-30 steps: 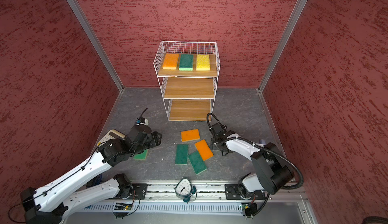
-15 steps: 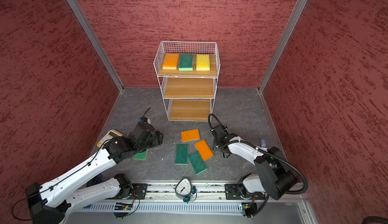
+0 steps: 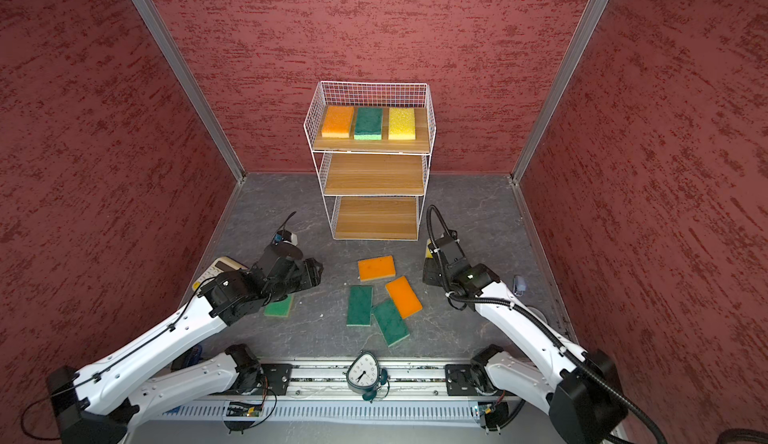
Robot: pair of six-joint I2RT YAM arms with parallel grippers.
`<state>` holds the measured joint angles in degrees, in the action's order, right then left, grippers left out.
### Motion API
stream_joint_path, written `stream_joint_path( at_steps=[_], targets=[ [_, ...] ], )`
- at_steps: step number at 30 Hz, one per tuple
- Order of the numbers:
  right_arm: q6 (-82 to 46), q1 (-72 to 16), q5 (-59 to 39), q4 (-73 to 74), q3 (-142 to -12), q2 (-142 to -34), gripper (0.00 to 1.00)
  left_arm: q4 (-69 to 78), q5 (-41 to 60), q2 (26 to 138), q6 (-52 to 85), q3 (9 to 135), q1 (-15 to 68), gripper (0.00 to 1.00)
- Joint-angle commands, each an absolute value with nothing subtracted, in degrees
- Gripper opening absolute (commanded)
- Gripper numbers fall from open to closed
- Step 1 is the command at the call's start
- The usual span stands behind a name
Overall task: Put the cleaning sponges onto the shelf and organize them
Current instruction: 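Lift the yellow sponge with the right gripper toward the shelf, then carry the yellow sponge with the right gripper over the middle shelf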
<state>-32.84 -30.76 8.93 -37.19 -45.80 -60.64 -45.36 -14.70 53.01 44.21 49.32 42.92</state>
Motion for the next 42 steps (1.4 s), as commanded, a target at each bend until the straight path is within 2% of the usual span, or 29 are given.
stream_joint_path(
  at_steps=[1, 22, 34, 42],
  targets=[
    [-32.1, -32.8, 6.8, -38.7, -50.1, -60.9, 0.63, -44.3, -15.9, 51.9, 42.5, 51.1, 42.6, 0.68],
    [-26.1, -38.0, 12.2, -33.4, -72.9, -78.1, 0.63, -41.6, -14.1, 48.9, 37.3, 50.3, 37.8, 0.67],
    [-23.5, -39.7, 22.5, -28.0, -76.3, -80.0, 0.62, -39.0, -11.3, 49.6, 34.5, 48.8, 34.0, 0.67],
    [-20.5, -40.3, 25.7, -23.7, -77.7, -81.7, 0.61, -37.0, -10.5, 51.5, 33.7, 48.1, 33.0, 0.67]
  ],
)
